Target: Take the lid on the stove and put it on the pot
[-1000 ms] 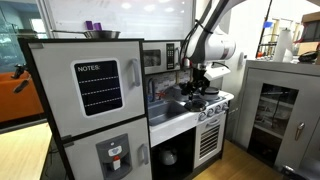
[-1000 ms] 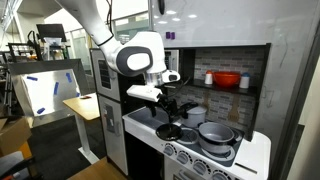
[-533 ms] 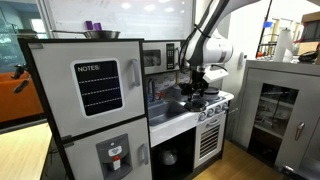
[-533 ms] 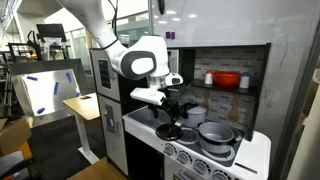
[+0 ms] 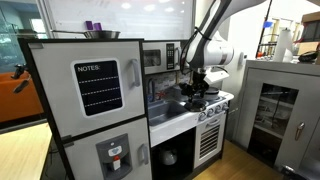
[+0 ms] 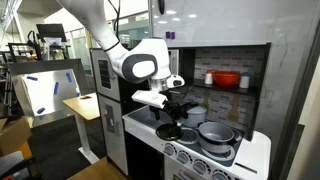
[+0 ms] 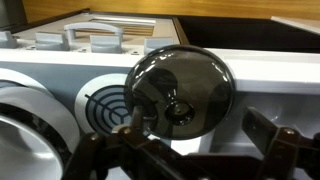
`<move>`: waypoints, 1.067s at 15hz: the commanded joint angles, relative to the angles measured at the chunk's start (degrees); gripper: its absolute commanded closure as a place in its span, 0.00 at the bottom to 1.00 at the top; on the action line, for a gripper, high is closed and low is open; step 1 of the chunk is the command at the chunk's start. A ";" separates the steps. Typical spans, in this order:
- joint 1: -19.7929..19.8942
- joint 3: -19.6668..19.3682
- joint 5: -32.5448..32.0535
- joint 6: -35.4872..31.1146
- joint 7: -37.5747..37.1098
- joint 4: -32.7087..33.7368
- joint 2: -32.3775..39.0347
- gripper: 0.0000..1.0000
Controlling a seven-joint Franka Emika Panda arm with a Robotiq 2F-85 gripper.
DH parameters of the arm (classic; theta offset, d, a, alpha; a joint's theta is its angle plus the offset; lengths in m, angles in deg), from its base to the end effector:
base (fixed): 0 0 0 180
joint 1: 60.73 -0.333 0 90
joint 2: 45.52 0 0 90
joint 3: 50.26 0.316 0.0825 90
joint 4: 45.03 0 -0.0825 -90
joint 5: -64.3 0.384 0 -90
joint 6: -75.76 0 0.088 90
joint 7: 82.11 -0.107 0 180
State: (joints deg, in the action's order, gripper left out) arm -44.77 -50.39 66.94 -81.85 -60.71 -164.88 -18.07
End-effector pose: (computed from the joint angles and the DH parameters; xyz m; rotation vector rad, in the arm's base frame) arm 0.5774 -0.1685 0.2073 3.0899 0.0804 0.2741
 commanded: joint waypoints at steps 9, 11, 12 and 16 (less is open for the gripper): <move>1.98 2.14 0.71 -1.46 2.30 2.22 2.86 0.00; 2.11 2.18 0.59 -1.40 2.31 2.66 3.27 0.00; 2.13 2.11 0.49 -1.39 2.30 2.84 3.42 0.00; 2.53 2.12 0.34 -1.32 2.54 3.98 4.36 0.00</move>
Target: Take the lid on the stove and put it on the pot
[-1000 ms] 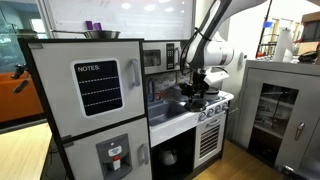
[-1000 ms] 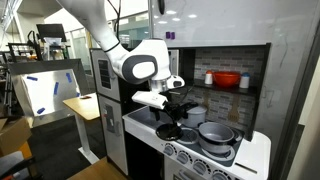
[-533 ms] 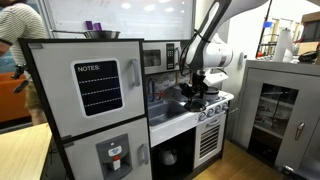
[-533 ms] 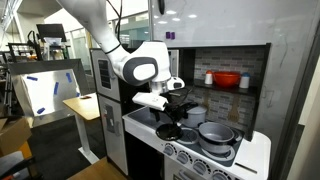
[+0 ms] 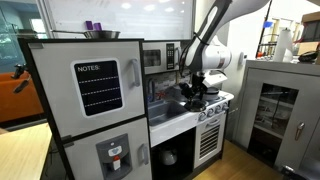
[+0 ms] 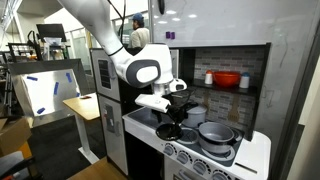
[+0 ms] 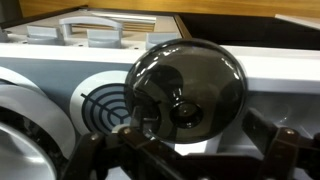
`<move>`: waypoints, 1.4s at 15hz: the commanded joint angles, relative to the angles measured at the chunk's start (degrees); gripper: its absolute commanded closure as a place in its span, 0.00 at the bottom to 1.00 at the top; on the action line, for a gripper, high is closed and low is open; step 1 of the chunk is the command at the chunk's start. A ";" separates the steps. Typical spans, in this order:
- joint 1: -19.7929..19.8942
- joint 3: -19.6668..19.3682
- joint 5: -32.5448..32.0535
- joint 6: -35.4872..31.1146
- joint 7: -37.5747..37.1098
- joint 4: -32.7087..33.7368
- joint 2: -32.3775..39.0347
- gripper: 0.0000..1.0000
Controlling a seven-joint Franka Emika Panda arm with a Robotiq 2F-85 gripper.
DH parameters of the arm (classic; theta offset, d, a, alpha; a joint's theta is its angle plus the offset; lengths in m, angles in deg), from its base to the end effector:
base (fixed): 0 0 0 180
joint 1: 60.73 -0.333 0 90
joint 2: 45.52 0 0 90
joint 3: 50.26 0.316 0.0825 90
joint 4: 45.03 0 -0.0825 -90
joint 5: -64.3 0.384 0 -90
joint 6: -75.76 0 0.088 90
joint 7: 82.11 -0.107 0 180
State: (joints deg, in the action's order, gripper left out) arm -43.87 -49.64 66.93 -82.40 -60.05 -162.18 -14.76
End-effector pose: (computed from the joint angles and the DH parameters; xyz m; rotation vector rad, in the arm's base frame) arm 0.5870 -0.1731 0.1912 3.0942 0.0905 0.2755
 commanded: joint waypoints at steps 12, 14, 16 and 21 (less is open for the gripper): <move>2.29 1.49 0.23 -0.26 2.02 3.46 3.36 0.03; 2.27 1.52 0.08 -0.23 2.05 3.78 3.69 0.28; 2.08 1.46 -0.09 -0.12 1.93 4.01 3.74 0.36; 1.95 1.60 -0.19 -0.05 1.83 4.80 3.78 0.71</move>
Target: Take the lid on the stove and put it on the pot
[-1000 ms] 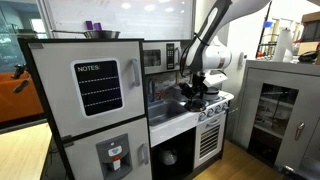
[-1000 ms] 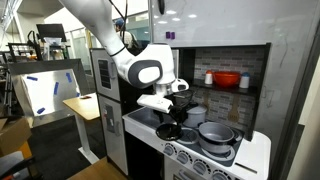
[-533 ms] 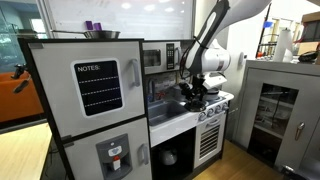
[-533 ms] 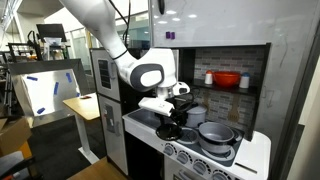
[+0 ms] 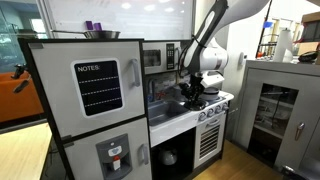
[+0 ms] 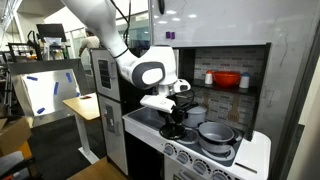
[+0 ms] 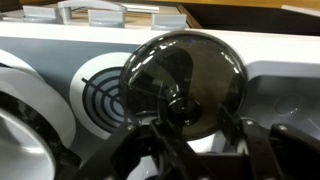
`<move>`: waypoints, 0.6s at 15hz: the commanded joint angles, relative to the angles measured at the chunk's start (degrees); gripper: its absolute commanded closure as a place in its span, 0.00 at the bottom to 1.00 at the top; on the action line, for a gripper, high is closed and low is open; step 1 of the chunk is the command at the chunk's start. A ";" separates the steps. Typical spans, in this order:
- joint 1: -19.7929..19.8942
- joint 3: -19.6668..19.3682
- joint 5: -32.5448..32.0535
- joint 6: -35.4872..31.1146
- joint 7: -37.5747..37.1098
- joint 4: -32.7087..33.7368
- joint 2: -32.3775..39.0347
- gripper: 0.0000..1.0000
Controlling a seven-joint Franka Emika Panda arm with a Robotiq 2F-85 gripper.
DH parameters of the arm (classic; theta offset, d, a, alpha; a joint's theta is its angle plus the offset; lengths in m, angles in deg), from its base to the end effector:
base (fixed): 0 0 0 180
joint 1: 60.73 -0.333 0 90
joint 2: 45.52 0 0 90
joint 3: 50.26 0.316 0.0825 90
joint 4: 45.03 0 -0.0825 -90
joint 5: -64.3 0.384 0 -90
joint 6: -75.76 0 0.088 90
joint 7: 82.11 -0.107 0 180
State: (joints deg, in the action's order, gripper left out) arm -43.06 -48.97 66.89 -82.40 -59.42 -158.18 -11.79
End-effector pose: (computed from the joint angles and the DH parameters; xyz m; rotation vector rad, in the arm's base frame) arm 0.6039 -0.1801 0.1858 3.0903 0.1002 0.3047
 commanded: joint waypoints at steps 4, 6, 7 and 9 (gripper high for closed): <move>1.29 0.93 -0.21 -0.05 1.26 0.91 0.76 0.92; 1.20 0.83 -0.30 -0.02 1.17 0.97 0.78 0.92; 1.13 0.75 -0.37 0.08 1.09 0.97 0.78 0.92; 0.85 0.42 -0.62 0.66 0.74 0.69 0.40 0.92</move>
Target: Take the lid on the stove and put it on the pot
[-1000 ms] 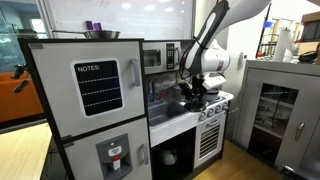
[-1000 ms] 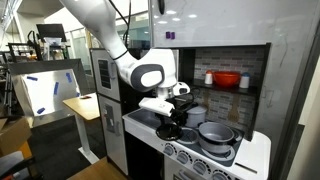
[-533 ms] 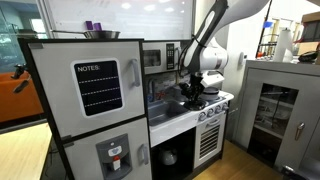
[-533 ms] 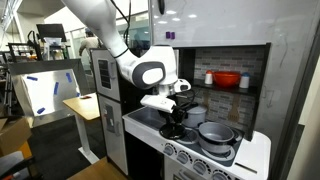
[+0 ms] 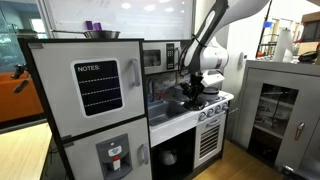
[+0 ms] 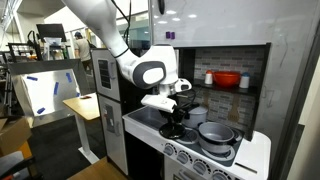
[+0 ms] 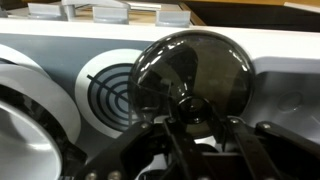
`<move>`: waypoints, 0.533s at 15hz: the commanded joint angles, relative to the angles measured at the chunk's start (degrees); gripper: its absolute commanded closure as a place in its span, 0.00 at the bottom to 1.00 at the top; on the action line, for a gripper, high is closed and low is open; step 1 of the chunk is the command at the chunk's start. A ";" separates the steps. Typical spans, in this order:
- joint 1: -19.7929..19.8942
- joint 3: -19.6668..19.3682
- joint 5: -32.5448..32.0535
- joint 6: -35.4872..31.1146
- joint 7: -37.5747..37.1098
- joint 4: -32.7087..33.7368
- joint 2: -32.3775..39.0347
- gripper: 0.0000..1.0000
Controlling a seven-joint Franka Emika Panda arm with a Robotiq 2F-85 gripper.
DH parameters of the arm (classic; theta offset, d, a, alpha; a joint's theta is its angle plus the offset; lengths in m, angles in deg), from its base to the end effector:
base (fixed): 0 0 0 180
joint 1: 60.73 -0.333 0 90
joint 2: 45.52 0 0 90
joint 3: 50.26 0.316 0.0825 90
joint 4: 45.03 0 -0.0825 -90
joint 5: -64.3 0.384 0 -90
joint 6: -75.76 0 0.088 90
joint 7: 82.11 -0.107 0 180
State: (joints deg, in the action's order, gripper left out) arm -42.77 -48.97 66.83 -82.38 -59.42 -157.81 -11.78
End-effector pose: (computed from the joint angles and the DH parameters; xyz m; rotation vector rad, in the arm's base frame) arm 0.6052 -0.1838 0.1881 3.0869 0.0937 0.3128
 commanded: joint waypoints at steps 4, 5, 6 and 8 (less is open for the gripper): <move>-0.39 -0.75 -1.18 1.75 -0.71 -1.76 -1.74 0.92; -0.51 -0.94 -1.24 1.97 -0.92 -2.50 -2.35 0.92; -0.70 -1.22 -1.35 2.15 -1.23 -3.24 -2.91 0.92; -1.24 -1.67 -1.82 2.36 -1.59 -5.36 -4.39 0.92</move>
State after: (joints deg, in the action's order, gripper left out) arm -42.92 -49.46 66.48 -81.44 -59.78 -159.52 -13.10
